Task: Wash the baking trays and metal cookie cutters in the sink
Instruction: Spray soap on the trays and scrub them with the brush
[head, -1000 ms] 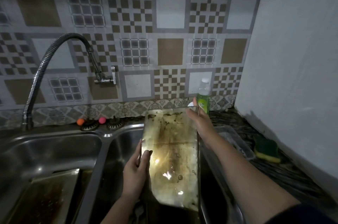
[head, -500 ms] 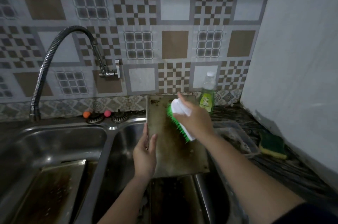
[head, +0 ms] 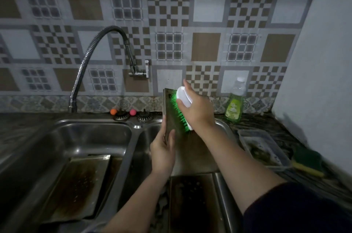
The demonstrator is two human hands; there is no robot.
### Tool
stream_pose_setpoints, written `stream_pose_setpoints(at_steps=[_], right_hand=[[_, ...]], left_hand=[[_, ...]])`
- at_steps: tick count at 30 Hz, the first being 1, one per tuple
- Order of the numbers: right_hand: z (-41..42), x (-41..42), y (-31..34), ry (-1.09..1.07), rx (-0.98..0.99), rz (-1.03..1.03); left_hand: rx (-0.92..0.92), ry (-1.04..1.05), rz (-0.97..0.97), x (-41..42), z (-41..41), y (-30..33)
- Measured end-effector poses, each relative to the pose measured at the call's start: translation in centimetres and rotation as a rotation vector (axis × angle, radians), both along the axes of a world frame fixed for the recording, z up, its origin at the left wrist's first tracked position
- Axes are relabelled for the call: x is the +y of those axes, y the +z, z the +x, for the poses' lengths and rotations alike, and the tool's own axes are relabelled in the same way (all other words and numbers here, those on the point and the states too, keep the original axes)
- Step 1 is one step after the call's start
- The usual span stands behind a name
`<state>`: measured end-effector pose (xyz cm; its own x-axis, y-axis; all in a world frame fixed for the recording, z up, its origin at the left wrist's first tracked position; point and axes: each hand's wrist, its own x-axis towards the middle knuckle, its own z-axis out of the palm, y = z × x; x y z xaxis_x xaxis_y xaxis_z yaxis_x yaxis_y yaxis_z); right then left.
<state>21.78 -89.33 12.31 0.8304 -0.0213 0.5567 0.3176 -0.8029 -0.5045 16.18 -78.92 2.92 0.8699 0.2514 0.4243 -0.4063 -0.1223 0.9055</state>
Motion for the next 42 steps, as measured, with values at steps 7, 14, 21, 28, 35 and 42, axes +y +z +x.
stream_pose_setpoints(at_steps=[7,14,21,28,35,42], right_hand=[[-7.7,0.7,-7.9,0.173,0.099,0.02],[1.1,-0.9,-0.3,-0.017,0.147,0.057],[-5.3,0.6,-7.1,0.082,0.309,0.017],[-5.1,2.1,-5.2,-0.073,0.287,0.137],[-7.2,9.7,1.8,-0.082,0.324,0.241],[-7.5,13.7,6.2,-0.327,0.209,0.442]], left_hand=[[-0.015,0.16,-0.045,4.5,0.4,0.6],[-0.062,0.118,0.007,2.1,-1.3,-0.7],[-0.026,0.231,0.01,7.0,-0.6,-0.7],[0.055,0.25,0.113,9.3,-1.6,0.5],[-0.191,0.207,0.506,12.0,-3.3,2.5],[-0.485,0.257,0.929,15.4,-3.5,2.9]])
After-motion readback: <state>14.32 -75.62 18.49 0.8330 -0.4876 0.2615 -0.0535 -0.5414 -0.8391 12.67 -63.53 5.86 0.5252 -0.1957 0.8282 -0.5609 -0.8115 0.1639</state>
